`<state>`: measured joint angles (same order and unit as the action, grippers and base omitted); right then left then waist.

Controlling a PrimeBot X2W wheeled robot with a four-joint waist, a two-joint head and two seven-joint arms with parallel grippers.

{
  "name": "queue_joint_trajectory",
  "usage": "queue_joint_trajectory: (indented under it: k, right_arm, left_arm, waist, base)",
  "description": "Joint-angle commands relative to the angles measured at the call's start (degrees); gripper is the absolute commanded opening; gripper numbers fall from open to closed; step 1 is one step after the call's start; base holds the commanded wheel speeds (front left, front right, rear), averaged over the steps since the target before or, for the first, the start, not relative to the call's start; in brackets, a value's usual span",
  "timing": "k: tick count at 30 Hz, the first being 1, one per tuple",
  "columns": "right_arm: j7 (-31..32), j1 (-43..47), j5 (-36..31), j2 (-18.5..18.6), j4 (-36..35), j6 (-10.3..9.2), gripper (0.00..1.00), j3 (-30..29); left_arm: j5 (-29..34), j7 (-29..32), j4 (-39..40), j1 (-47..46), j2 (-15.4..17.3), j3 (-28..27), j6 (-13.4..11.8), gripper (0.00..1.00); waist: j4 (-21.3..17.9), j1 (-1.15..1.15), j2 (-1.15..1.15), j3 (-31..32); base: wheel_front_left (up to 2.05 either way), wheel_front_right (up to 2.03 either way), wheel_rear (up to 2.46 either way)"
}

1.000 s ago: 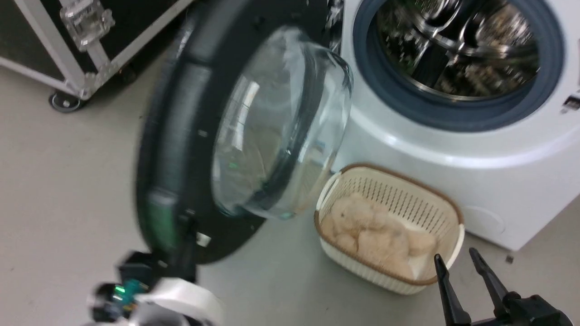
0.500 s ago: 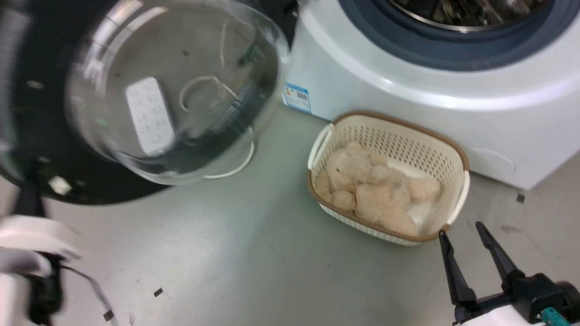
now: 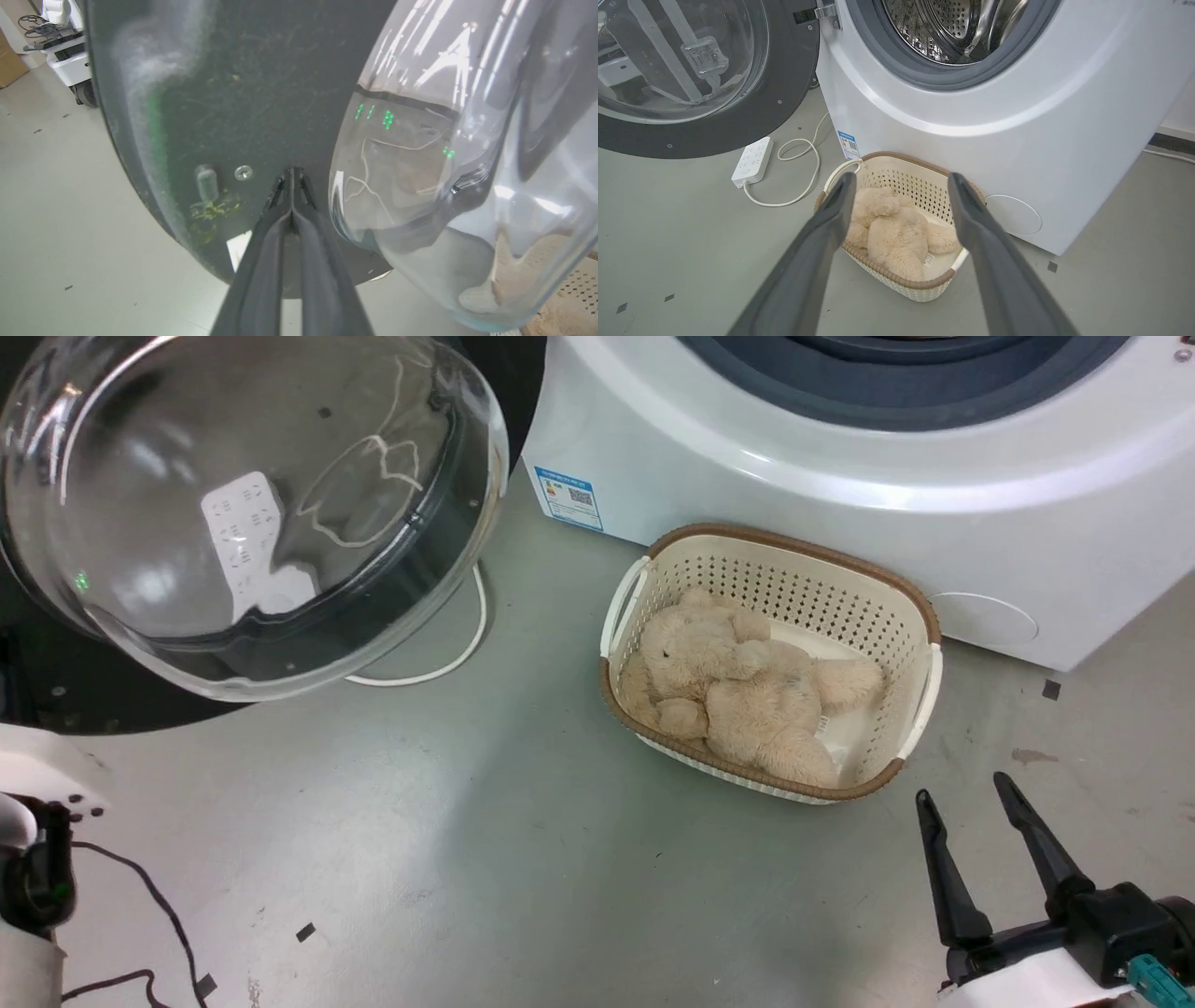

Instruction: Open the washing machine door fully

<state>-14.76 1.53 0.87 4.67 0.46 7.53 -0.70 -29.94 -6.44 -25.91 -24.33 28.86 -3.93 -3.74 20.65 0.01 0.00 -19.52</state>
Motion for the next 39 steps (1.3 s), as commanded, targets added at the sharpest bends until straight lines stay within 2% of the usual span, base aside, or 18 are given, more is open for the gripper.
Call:
queue_joint_trajectory:
  k: [1, 8, 14, 17, 20, 25, 35, 36, 37, 39]
  right_arm:
    - [-0.24, -0.80, -0.30, 0.27, -0.29, -0.04, 1.00, 0.13]
    - [-0.24, -0.68, -0.32, -0.08, -0.16, -0.04, 1.00, -0.19]
    - [-0.24, -0.95, 0.25, -0.70, -0.07, -0.04, 1.00, -1.92]
    - [-0.24, -1.29, 0.56, -1.08, -0.75, -0.04, 1.00, -4.11]
    - [-0.24, -1.23, 0.41, -1.38, -1.36, -0.04, 1.00, -5.55]
    - [-0.24, -0.12, -0.55, -1.67, -2.19, -0.04, 1.00, -5.89]
    - [-0.24, 4.30, 2.00, -1.78, -2.06, -0.04, 1.00, -3.81]
    - [-0.24, 4.80, 2.27, -1.78, -2.01, -0.04, 1.00, -3.68]
    - [-0.24, 5.27, 2.54, -1.78, -1.95, -0.04, 1.00, -3.54]
    - [-0.24, 6.01, 2.98, -1.79, -1.68, -0.04, 1.00, -3.30]
  left_arm:
    - [-0.23, -0.73, -1.38, -1.30, 0.37, -0.28, 0.22, 0.00]
    - [0.59, -4.72, -6.08, -3.08, 1.24, 0.23, 1.63, 0.00]
    - [3.67, -7.83, -1.28, 0.06, -0.50, 2.33, 1.97, 0.00]
    - [4.27, -8.35, 4.96, 3.10, -2.57, 2.81, 2.63, 0.00]
    - [2.82, -8.50, 11.67, 6.78, -6.41, 2.11, 3.01, 0.00]
    - [5.22, -8.53, 21.36, 14.56, -11.35, 4.22, 1.69, 0.00]
    - [11.57, -8.55, 27.92, 27.76, -17.03, 9.52, -0.36, 0.00]
    - [12.30, -8.55, 27.92, 28.58, -17.40, 10.02, -0.44, 0.30]
    - [13.12, -8.55, 27.73, 29.28, -17.70, 10.50, -0.64, 1.00]
    - [14.33, -8.55, 26.48, 30.44, -18.29, 11.64, -1.03, 1.00]
  waist:
    - [-0.10, -0.01, 0.00, 0.04]
    - [-0.70, -0.01, 0.00, 2.05]
    - [-2.15, -0.01, 0.00, 6.79]
    - [-3.28, -0.01, 0.00, 9.53]
    - [-4.92, -0.01, 0.00, 12.10]
    - [-8.67, -0.01, 0.00, 15.96]
    - [-15.91, -0.01, 0.00, 19.98]
    - [-16.38, -0.01, 0.00, 20.06]
    - [-16.80, -0.01, 0.00, 20.11]
    - [-17.50, -0.01, 0.00, 20.17]
  base:
    - [0.00, 0.00, 0.00]
    - [0.00, 0.00, 0.00]
    - [0.00, 0.00, 0.00]
    - [0.00, 0.00, 0.00]
    - [0.00, 0.00, 0.00]
    - [0.00, 0.00, 0.00]
    - [0.00, 0.00, 0.00]
    - [0.00, 0.00, 0.00]
    - [0.00, 0.00, 0.00]
    - [0.00, 0.00, 0.00]
